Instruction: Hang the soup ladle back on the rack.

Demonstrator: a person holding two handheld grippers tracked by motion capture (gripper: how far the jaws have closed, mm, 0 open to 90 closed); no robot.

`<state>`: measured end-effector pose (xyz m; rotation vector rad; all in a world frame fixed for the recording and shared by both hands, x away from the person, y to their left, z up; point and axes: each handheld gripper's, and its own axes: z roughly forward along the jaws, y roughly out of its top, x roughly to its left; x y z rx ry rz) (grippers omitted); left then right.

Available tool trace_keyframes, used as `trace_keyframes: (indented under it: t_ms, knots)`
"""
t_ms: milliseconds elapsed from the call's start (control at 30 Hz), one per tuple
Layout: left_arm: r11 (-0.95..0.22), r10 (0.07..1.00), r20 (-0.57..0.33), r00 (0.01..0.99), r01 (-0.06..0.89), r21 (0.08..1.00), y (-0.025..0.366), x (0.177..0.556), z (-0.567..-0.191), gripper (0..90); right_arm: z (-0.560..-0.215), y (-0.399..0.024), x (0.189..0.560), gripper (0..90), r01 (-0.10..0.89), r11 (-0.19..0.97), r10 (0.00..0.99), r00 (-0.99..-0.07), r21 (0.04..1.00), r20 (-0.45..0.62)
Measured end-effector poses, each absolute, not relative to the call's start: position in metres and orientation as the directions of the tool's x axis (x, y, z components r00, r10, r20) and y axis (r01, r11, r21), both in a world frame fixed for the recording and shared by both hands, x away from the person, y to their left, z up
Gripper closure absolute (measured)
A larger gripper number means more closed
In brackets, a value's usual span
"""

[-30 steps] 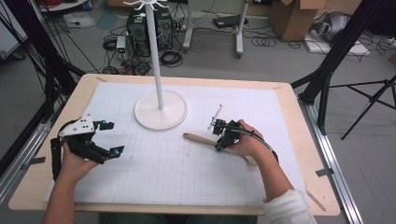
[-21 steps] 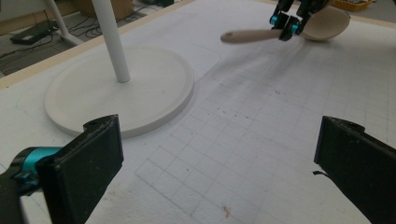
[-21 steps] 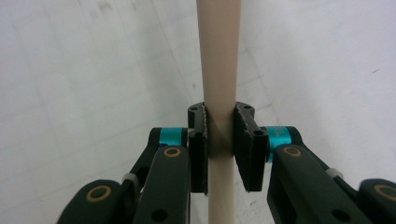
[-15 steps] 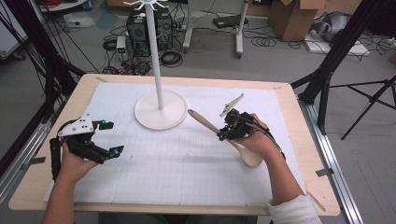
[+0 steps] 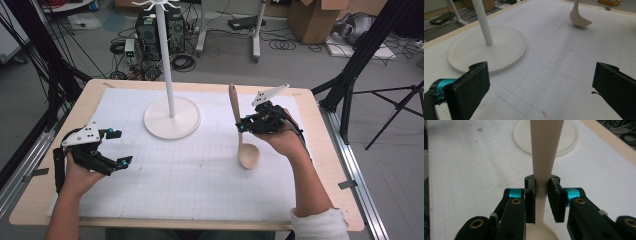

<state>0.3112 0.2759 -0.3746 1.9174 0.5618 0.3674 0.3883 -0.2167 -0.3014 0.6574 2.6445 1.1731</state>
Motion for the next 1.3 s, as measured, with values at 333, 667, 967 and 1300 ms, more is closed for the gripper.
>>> trace_keyframes:
  t_ms: [333, 667, 967, 1300]
  knots:
    - [-0.33, 0.54, 0.0, 0.842, 0.212, 0.92, 0.278, 0.31, -0.373, 1.7, -0.268, -0.197, 0.396, 77.2, 0.269, 0.607, 0.44, -0.898, 0.748, -0.034]
    - [-0.33, 0.539, 0.002, 0.842, 0.21, 0.92, 0.278, 0.31, -0.372, 1.7, -0.225, -0.169, 0.413, 77.2, 0.24, 0.648, 0.409, -0.91, 0.722, -0.065]
    - [-0.325, 0.542, 0.0, 0.84, 0.21, 0.922, 0.28, 0.31, -0.372, 1.7, -0.202, -0.153, 0.429, 77.1, 0.239, 0.674, 0.393, -0.917, 0.699, -0.066]
    - [-0.32, 0.542, -0.002, 0.84, 0.209, 0.924, 0.282, 0.311, -0.372, 1.7, -0.18, -0.137, 0.448, 77.1, 0.249, 0.698, 0.393, -0.917, 0.671, -0.069]
